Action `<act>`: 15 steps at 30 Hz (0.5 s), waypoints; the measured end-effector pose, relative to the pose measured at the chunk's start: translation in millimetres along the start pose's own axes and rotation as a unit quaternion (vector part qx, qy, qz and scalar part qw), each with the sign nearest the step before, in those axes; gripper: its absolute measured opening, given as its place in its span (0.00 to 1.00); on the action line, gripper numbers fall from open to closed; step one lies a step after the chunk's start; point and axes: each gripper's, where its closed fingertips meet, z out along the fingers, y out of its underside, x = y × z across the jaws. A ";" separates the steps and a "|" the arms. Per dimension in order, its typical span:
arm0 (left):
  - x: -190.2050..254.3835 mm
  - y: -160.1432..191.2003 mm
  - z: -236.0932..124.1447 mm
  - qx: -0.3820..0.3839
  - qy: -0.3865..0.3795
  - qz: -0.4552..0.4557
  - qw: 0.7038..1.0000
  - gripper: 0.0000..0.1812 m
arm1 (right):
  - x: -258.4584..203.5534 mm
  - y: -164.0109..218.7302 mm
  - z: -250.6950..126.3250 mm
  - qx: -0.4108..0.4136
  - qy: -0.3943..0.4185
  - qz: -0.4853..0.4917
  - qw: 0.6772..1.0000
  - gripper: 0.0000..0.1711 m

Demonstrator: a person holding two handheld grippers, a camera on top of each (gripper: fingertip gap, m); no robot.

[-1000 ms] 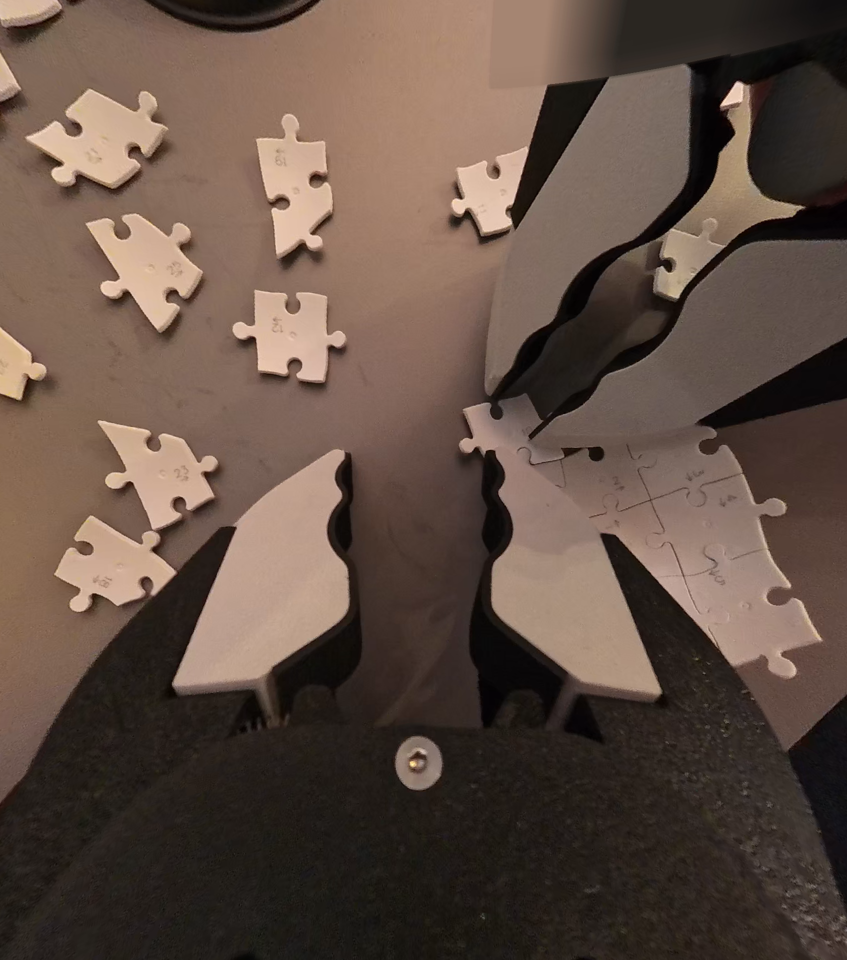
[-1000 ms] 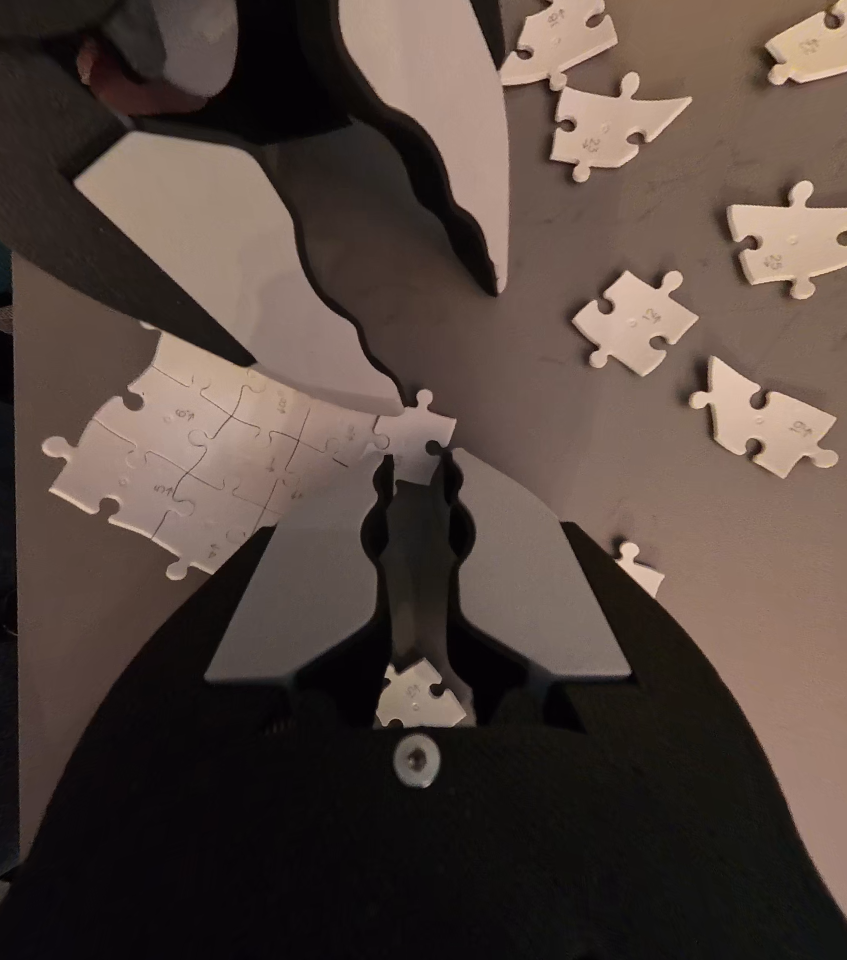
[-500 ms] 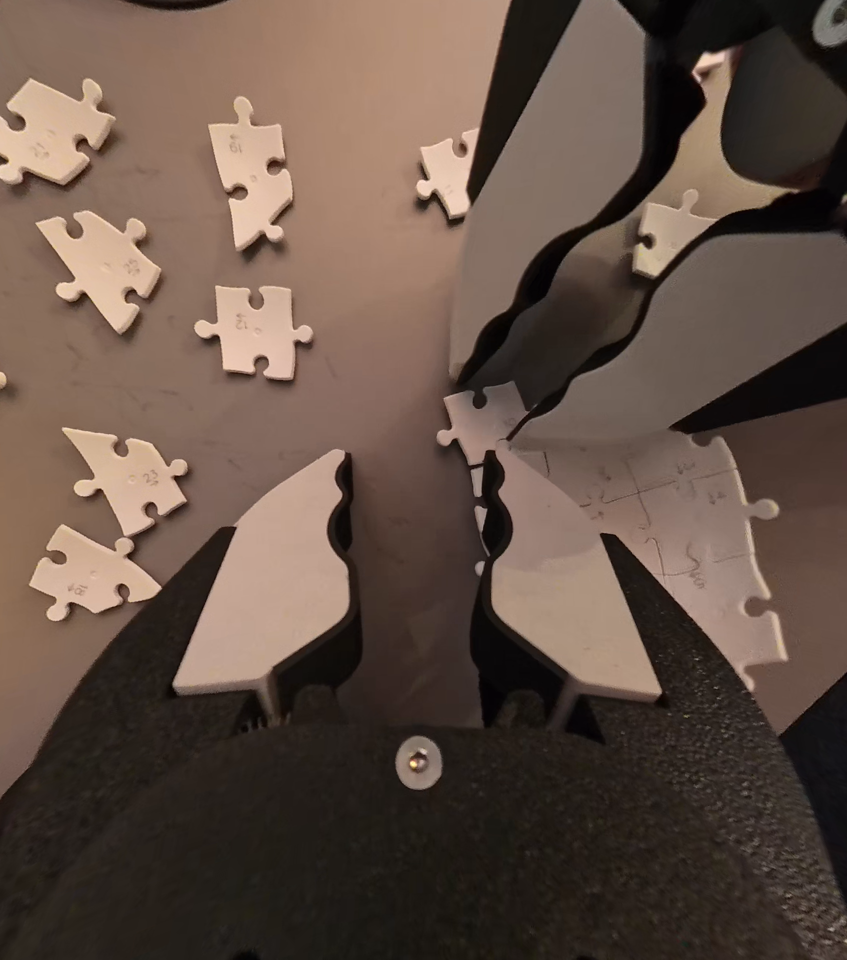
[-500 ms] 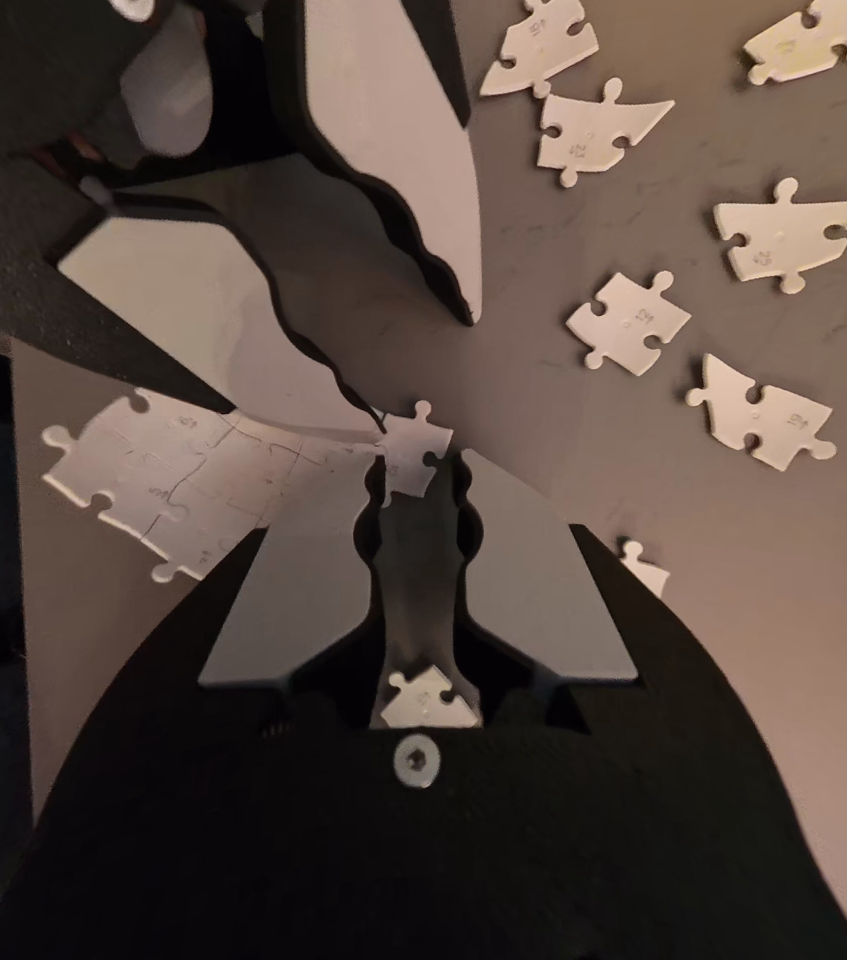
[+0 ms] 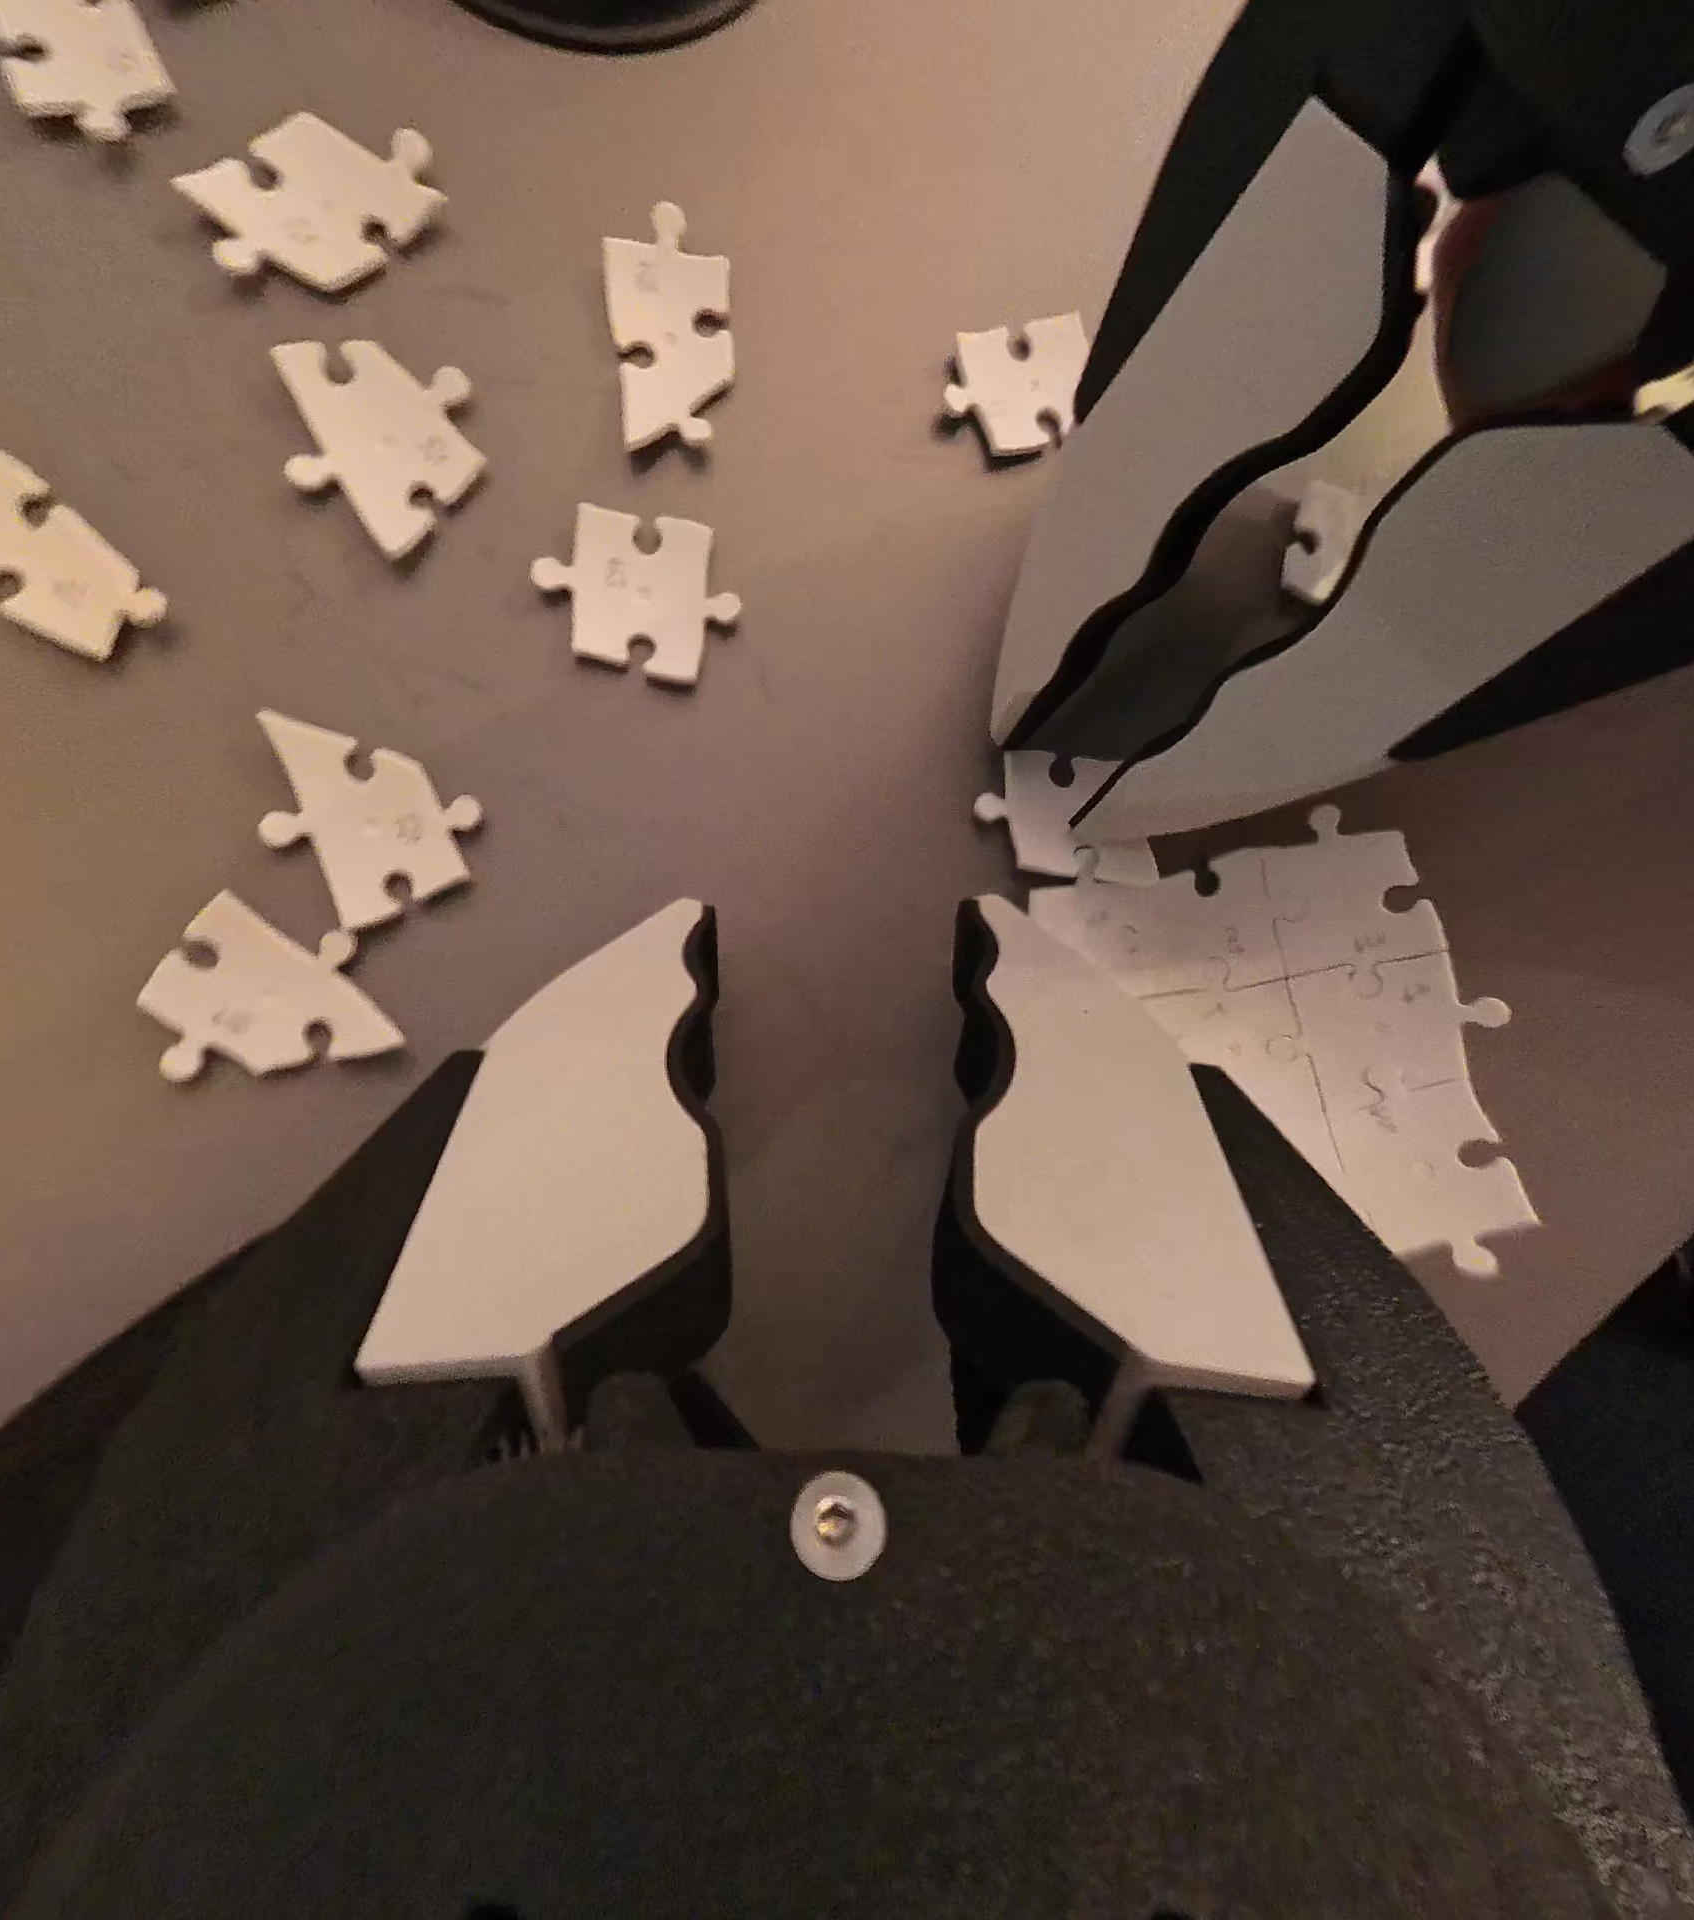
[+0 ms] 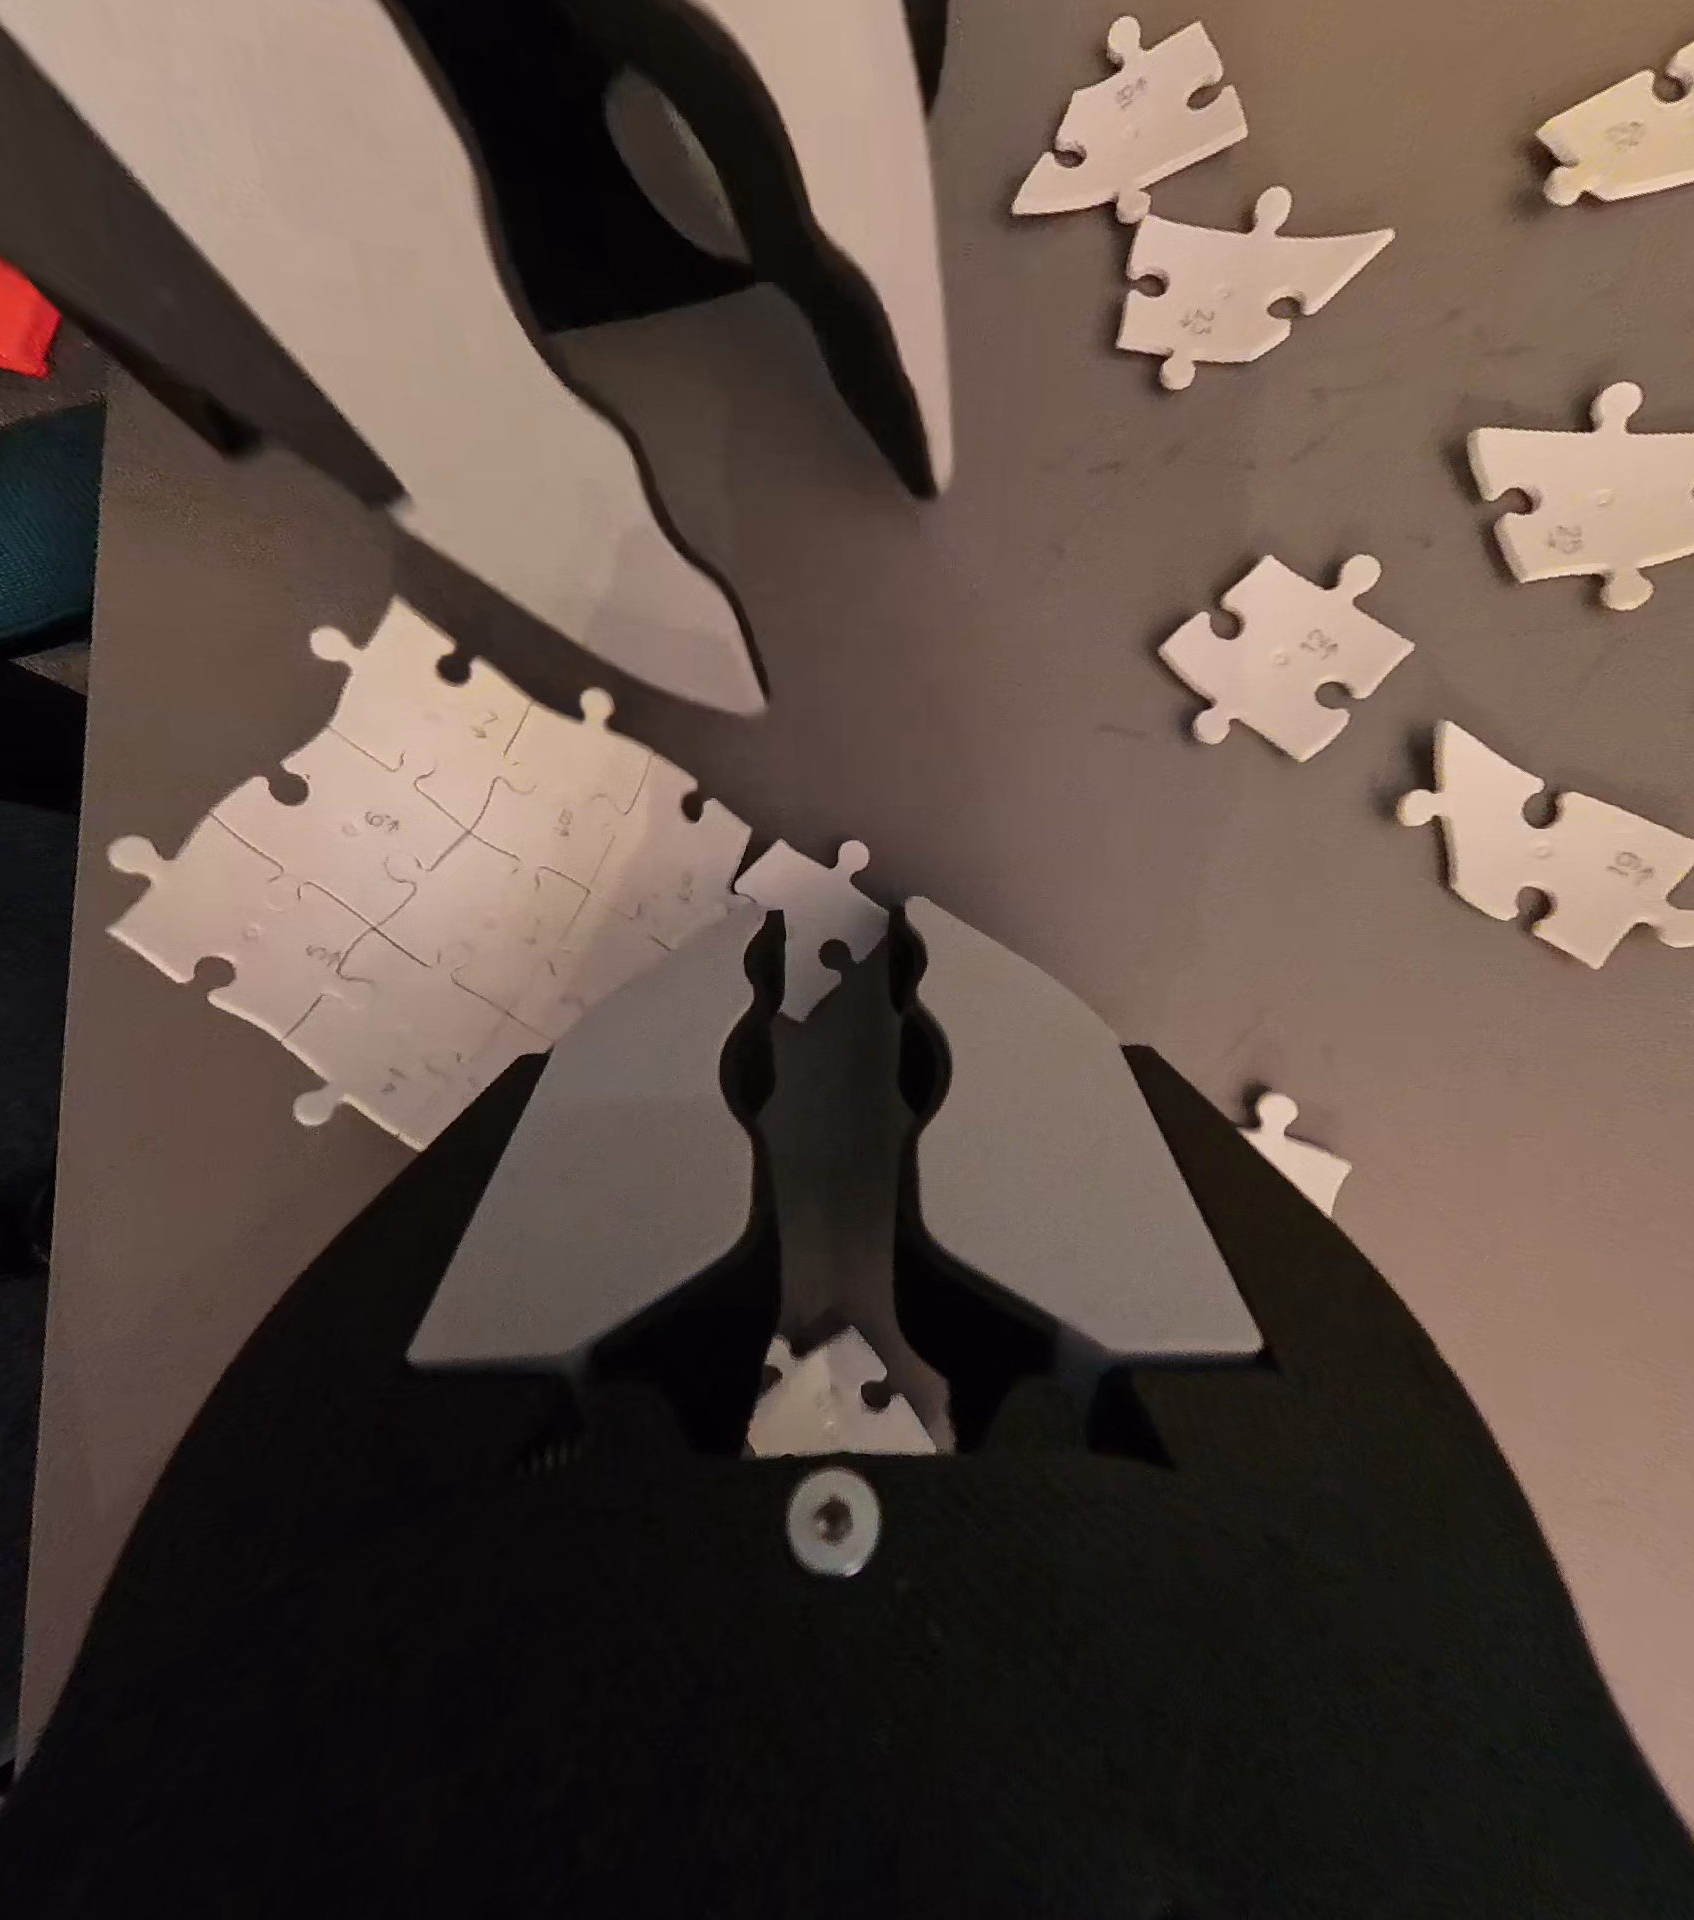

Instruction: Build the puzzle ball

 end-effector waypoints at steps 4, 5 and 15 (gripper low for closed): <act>5.1 9.5 -32.4 0.074 0.034 -0.057 0.995 0.25 | 0.2 0.4 0.0 0.006 0.003 -0.004 1.000 0.12; 11.8 13.0 -40.1 0.094 0.058 -0.071 0.991 0.26 | 0.2 0.4 0.0 0.006 0.004 -0.005 1.000 0.12; 56.4 32.1 -65.8 0.244 0.041 0.102 0.964 0.32 | 0.3 0.4 0.0 0.004 0.000 -0.007 1.000 0.12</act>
